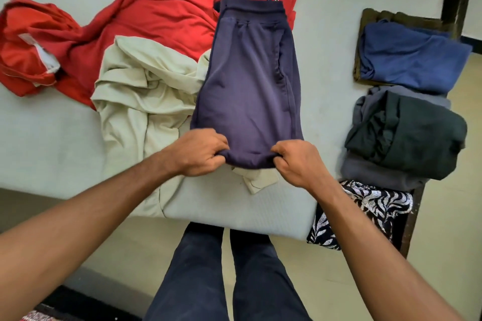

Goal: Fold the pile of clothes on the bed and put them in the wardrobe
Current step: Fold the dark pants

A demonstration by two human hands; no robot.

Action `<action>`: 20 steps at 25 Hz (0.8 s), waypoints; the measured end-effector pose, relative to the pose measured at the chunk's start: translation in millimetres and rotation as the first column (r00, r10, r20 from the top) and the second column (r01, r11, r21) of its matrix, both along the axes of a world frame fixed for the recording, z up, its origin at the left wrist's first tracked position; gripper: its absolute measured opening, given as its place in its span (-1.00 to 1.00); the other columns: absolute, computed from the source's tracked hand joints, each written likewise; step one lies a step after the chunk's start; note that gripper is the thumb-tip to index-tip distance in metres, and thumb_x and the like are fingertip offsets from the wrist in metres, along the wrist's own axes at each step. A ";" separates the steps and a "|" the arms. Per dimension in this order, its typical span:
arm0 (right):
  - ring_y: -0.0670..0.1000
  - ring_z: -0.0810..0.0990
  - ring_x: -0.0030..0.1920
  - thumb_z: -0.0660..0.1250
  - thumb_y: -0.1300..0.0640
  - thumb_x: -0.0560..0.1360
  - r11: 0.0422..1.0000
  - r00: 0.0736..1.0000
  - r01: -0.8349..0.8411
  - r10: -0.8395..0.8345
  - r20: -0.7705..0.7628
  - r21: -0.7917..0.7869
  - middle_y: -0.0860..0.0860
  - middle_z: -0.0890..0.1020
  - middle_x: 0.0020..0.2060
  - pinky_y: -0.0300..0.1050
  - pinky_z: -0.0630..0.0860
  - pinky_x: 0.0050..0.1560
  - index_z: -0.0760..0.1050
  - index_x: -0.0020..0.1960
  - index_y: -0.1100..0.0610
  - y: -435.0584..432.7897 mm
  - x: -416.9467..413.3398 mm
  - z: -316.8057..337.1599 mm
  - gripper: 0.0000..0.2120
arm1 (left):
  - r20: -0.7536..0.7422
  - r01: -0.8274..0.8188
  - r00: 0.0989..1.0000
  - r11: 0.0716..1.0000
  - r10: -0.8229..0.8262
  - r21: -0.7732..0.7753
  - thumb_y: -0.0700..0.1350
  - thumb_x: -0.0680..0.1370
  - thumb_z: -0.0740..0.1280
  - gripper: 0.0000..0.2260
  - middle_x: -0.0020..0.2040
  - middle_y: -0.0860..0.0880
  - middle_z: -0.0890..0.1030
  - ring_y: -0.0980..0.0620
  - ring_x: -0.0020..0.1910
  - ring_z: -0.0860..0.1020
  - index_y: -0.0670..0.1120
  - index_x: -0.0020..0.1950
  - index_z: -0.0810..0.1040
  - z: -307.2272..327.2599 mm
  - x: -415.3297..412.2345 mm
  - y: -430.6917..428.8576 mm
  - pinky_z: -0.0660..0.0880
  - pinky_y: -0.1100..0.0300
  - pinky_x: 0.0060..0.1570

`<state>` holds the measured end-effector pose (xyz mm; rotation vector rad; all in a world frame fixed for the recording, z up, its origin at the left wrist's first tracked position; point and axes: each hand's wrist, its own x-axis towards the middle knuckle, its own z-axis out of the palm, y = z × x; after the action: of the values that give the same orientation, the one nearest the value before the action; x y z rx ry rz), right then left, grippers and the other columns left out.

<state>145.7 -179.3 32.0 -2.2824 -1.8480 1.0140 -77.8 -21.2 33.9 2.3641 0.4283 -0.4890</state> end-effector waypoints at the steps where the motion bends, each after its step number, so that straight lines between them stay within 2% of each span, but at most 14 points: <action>1: 0.20 0.58 -0.13 0.09 0.04 0.36 0.998 1.000 -0.001 0.001 0.000 -0.063 0.05 0.64 -0.24 -0.06 0.26 -0.25 0.39 -0.29 0.12 -8.7 -4.6 2.7 -0.82 | -0.043 -0.018 0.999 0.997 0.015 -0.071 0.07 0.46 0.09 -0.67 -0.18 0.06 0.57 -0.03 -0.16 0.53 -0.09 -0.17 0.56 6.0 -1.9 -13.2 0.47 0.05 -0.10; 3: 0.22 0.61 -0.09 0.10 0.04 0.30 0.957 0.992 -0.005 -0.033 -0.124 -0.291 0.06 0.68 -0.23 -0.05 0.39 -0.22 0.54 -0.25 0.16 -32.8 -14.4 6.8 -0.71 | -0.221 -0.122 0.973 0.961 0.066 -0.250 0.00 0.49 0.18 -0.77 -0.33 0.07 0.46 -0.05 -0.26 0.47 -0.09 -0.29 0.45 11.6 -8.8 -48.2 0.39 0.09 -0.24; 5: 0.17 0.56 -0.21 0.18 0.09 0.27 0.835 0.964 -0.044 -0.108 -0.242 -0.548 0.00 0.57 -0.43 -0.09 0.39 -0.27 0.49 -0.34 0.16 -50.3 -16.9 9.3 -0.82 | -0.380 -0.215 0.924 0.891 0.052 -0.400 -0.05 0.46 0.25 -0.74 -0.43 0.03 0.37 -0.03 -0.35 0.37 -0.09 -0.39 0.32 14.2 -12.7 -78.2 0.26 0.16 -0.35; 7: 0.10 0.46 -0.31 0.25 0.12 0.24 0.763 0.953 -0.067 -0.142 -0.268 -0.643 -0.01 0.45 -0.52 -0.08 0.31 -0.33 0.45 -0.38 0.17 -49.4 -8.9 14.4 -0.89 | -0.440 -0.330 0.893 0.797 0.091 -0.506 -0.04 0.38 0.25 -0.78 -0.45 0.00 0.35 0.04 -0.40 0.34 -0.07 -0.41 0.29 15.6 -9.0 -85.5 0.22 0.20 -0.39; 10: 0.05 0.42 -0.34 0.23 0.08 0.18 0.848 0.916 0.138 -0.306 -0.261 -0.512 -0.07 0.44 -0.55 -0.04 0.31 -0.30 0.47 -0.36 0.20 -17.4 19.7 13.6 -0.82 | -0.414 -0.483 0.863 0.717 0.291 -0.503 -0.17 0.46 0.31 -0.81 -0.41 0.03 0.42 0.14 -0.40 0.39 -0.12 -0.36 0.45 5.7 10.2 -49.3 0.27 0.31 -0.38; 12: 0.07 0.44 -0.31 0.28 0.12 0.28 0.890 0.900 0.291 -0.379 -0.216 -0.350 -0.07 0.47 -0.51 -0.02 0.29 -0.30 0.47 -0.34 0.12 24.3 39.6 5.3 -0.92 | -0.352 -0.589 0.807 0.672 0.474 -0.448 -0.21 0.44 0.30 -0.84 -0.39 -0.01 0.44 0.12 -0.35 0.44 -0.20 -0.34 0.50 -6.8 28.2 -3.3 0.31 0.28 -0.35; 13: 0.10 0.46 -0.26 0.29 0.13 0.33 0.907 0.908 0.322 -0.377 -0.181 -0.271 -0.04 0.49 -0.46 -0.01 0.28 -0.29 0.47 -0.31 0.10 49.8 46.5 -0.3 -0.94 | -0.316 -0.626 0.780 0.661 0.541 -0.414 -0.20 0.42 0.29 -0.85 -0.37 -0.03 0.46 0.07 -0.31 0.45 -0.17 -0.36 0.50 -14.2 38.9 22.7 0.33 0.22 -0.31; 15: 0.17 0.53 -0.15 0.27 0.13 0.36 0.930 0.927 0.348 -0.360 -0.107 -0.119 0.03 0.55 -0.33 -0.04 0.29 -0.23 0.49 -0.23 0.13 98.0 59.1 -22.9 -0.93 | -0.251 -0.633 0.774 0.720 0.581 -0.284 -0.11 0.38 0.23 -0.88 -0.30 -0.07 0.54 -0.05 -0.20 0.50 -0.09 -0.31 0.52 -32.5 57.2 73.0 0.38 0.12 -0.23; 17: 0.19 0.60 -0.02 0.24 0.11 0.34 0.948 0.945 0.317 -0.318 -0.081 -0.027 0.08 0.66 -0.16 -0.08 0.35 -0.16 0.56 -0.14 0.09 132.4 69.9 -51.1 -0.83 | -0.205 -0.572 0.812 0.814 0.546 -0.098 -0.05 0.38 0.20 -0.73 -0.08 -0.14 0.66 -0.13 -0.02 0.58 -0.10 -0.07 0.63 -48.6 69.2 111.0 0.48 0.06 -0.05; 18: 0.15 0.62 0.07 0.23 0.10 0.33 0.954 0.951 0.298 -0.298 -0.084 -0.011 0.06 0.70 -0.03 -0.10 0.42 -0.06 0.63 -0.02 0.05 139.9 73.7 -63.6 -0.70 | -0.183 -0.550 0.822 0.835 0.539 -0.013 -0.04 0.42 0.22 -0.68 0.04 -0.14 0.67 -0.16 0.08 0.59 -0.06 0.08 0.63 -54.1 73.6 120.5 0.50 0.02 0.04; 20: 0.08 0.60 0.22 0.23 0.06 0.35 0.949 0.946 0.315 -0.313 -0.088 0.000 -0.02 0.67 0.21 -0.07 0.49 0.23 0.61 0.25 -0.02 142.8 76.8 -79.5 -0.51 | -0.048 -0.501 0.851 0.837 0.522 0.222 0.00 0.47 0.23 -0.63 0.18 -0.14 0.62 -0.21 0.19 0.53 -0.02 0.25 0.55 -62.1 80.2 122.6 0.47 -0.05 0.12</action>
<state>222.5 -36.5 -47.6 -2.3790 -1.3928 1.0254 2.3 101.5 -28.2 2.2831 1.1758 -0.3262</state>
